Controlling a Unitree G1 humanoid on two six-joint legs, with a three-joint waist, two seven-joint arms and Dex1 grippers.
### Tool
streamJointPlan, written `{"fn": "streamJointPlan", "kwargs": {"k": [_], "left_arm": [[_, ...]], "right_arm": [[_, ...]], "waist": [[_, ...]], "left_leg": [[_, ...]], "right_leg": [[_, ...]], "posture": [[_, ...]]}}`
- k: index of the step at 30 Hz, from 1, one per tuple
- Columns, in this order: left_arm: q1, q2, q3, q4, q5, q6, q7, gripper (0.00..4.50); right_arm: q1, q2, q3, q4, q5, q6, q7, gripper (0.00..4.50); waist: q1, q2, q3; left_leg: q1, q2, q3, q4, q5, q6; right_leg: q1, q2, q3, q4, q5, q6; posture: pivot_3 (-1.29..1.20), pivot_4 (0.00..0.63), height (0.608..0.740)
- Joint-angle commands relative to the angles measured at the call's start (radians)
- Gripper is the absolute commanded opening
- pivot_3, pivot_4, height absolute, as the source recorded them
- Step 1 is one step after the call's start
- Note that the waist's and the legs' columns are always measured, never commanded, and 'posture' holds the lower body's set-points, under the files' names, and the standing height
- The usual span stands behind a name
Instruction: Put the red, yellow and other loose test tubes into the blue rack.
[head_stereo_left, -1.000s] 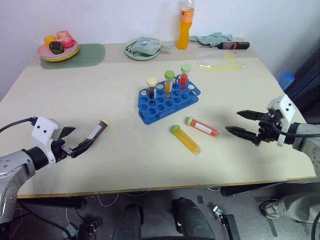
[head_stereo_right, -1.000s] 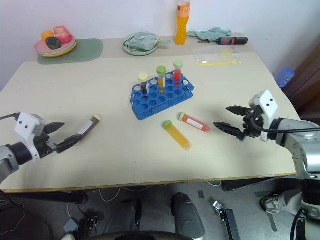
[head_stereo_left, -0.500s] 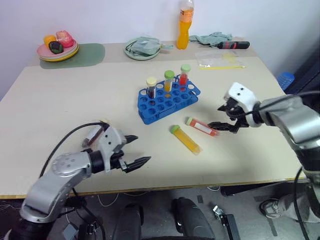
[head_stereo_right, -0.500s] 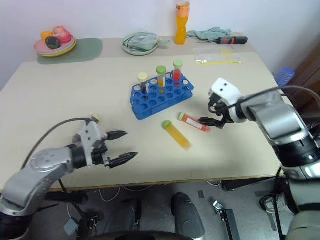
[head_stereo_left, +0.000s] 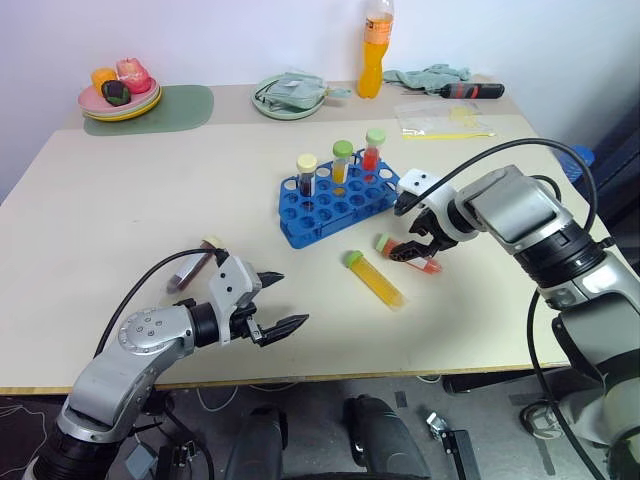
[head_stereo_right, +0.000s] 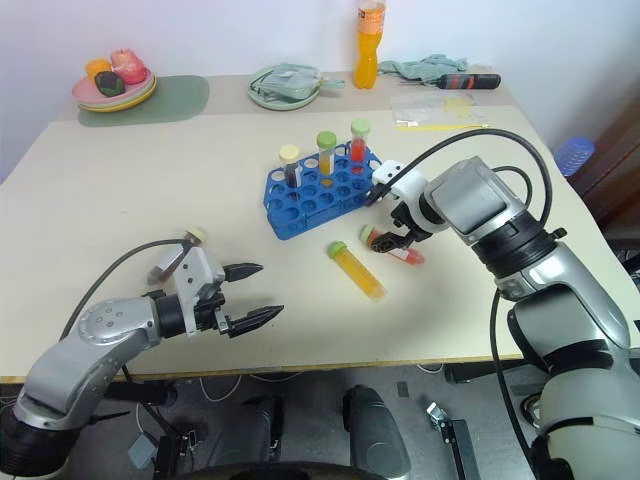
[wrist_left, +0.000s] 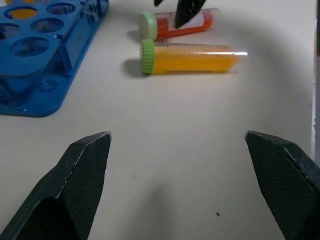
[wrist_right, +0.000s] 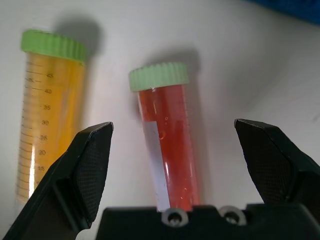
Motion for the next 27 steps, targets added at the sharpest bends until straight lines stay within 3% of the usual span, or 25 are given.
{"fn": "streamJointPlan", "kwargs": {"k": [1, 4, 9, 10, 16, 19, 21, 24, 27], "left_arm": [[0.012, -0.013, 0.027, -0.021, 0.002, -0.027, 0.019, 4.44], [0.02, -0.02, 0.024, -0.027, 0.01, -0.032, 0.033, 4.5], [0.025, -0.023, 0.029, -0.025, 0.015, -0.039, 0.039, 4.5], [0.025, -0.023, 0.03, -0.024, 0.015, -0.041, 0.04, 4.5], [0.027, -0.018, 0.041, -0.022, 0.021, -0.048, 0.05, 4.5], [0.05, -0.016, 0.07, -0.024, 0.019, -0.058, 0.059, 4.5], [0.061, -0.017, 0.084, -0.024, 0.02, -0.064, 0.062, 4.5], [0.046, -0.028, 0.095, -0.006, 0.022, -0.065, 0.071, 4.5], [-0.006, -0.046, 0.09, 0.024, 0.013, -0.061, 0.071, 4.5]], "right_arm": [[-0.022, 0.0, 0.031, 0.009, -0.028, -0.03, 0.032, 4.32], [-0.017, 0.012, 0.041, 0.04, -0.045, -0.05, 0.032, 3.48], [-0.024, 0.018, 0.041, 0.055, -0.067, -0.068, 0.044, 0.95], [-0.025, 0.016, 0.037, 0.051, -0.07, -0.069, 0.046, 0.75], [0.004, -0.051, -0.066, -0.05, -0.039, -0.073, 0.052, 0.75], [0.133, -0.054, -0.344, -0.182, 0.029, -0.283, -0.044, 0.75], [0.206, 0.004, -0.519, -0.234, 0.078, -0.387, -0.129, 0.75], [0.285, 0.199, -0.761, -0.272, 0.142, -0.442, -0.364, 0.75], [0.336, 0.408, -0.867, -0.26, 0.156, -0.583, -0.563, 0.75]], "waist": [[-0.002, 0.0, 0.0], [-0.003, 0.0, 0.0], [-0.003, 0.0, 0.0], [-0.002, 0.0, 0.0], [-0.002, 0.0, 0.0], [0.002, 0.0, 0.0], [0.0, 0.0, 0.0], [-0.007, 0.0, 0.0], [-0.005, 0.0, 0.0]], "left_leg": [[0.0, 0.0, 0.0, 0.0, 0.0, 0.0], [0.0, 0.0, 0.0, 0.0, 0.0, 0.0], [0.0, 0.0, 0.0, 0.0, 0.0, 0.0], [0.0, 0.0, 0.0, 0.0, 0.0, 0.0], [0.0, 0.0, 0.0, 0.0, 0.0, 0.0], [-0.001, 0.0, -0.001, 0.0, 0.0, 0.0], [-0.001, 0.0, 0.0, 0.0, 0.0, 0.0], [0.001, 0.001, 0.0, 0.0, 0.0, 0.0], [0.001, 0.001, -0.001, 0.0, 0.0, 0.0]], "right_leg": [[0.0, 0.0, 0.0, 0.0, 0.0, 0.0], [0.0, 0.0, 0.0, 0.0, 0.0, 0.0], [0.0, 0.0, 0.0, 0.001, 0.0, 0.0], [0.0, 0.0, 0.0, 0.0, 0.0, 0.0], [-0.001, 0.0, 0.0, 0.001, 0.0, 0.0], [-0.001, 0.0, -0.001, 0.0, 0.0, 0.0], [0.0, 0.0, -0.001, 0.0, 0.0, 0.0], [0.0, 0.001, 0.0, 0.001, 0.0, 0.0], [0.0, 0.002, 0.0, 0.003, 0.0, 0.0]], "posture": [[0.0, 0.15, 0.74], [0.0, 0.15, 0.74], [0.0, 0.15, 0.74], [0.0, 0.15, 0.74], [0.0, 0.15, 0.74], [0.0, 0.15, 0.74], [0.0, 0.15, 0.74], [0.0, 0.15, 0.74], [0.0, 0.15, 0.74]]}}
